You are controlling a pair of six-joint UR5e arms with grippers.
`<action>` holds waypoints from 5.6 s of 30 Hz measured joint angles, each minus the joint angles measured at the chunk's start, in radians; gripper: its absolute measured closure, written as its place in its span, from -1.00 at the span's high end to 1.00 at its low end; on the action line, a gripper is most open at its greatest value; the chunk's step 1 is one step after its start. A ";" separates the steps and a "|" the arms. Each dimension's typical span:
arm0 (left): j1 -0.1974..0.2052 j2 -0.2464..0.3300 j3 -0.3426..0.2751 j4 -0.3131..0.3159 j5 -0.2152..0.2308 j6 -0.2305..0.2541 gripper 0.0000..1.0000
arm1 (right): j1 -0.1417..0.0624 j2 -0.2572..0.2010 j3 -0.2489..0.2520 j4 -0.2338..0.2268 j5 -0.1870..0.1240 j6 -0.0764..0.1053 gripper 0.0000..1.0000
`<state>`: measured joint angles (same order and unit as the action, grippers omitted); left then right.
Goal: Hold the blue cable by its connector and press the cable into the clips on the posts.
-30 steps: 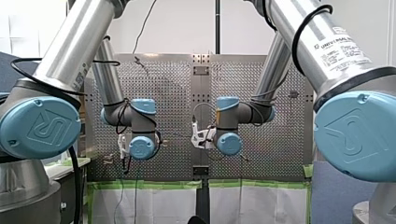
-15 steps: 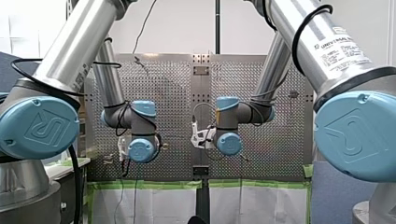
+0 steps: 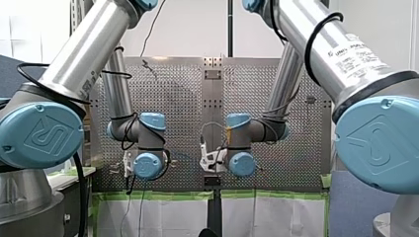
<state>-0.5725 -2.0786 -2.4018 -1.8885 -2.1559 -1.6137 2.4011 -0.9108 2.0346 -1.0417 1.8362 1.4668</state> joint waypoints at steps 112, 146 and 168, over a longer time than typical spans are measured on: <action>0.322 0.654 0.324 -0.605 -0.003 -0.273 -1.00 | -0.017 -0.287 -0.477 0.438 -0.222 0.246 -1.00; 0.512 0.670 0.458 -0.691 0.179 -0.323 -1.00 | -0.014 -0.260 -0.589 0.478 -0.258 0.247 -1.00; 0.570 0.601 0.488 -0.646 0.278 -0.359 -1.00 | -0.036 -0.242 -0.597 0.480 -0.252 0.245 -1.00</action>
<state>-0.0022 -1.4778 -1.9141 -2.5347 -1.8782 -1.9722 2.3649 -1.1531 1.4372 -0.5617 1.5845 1.7118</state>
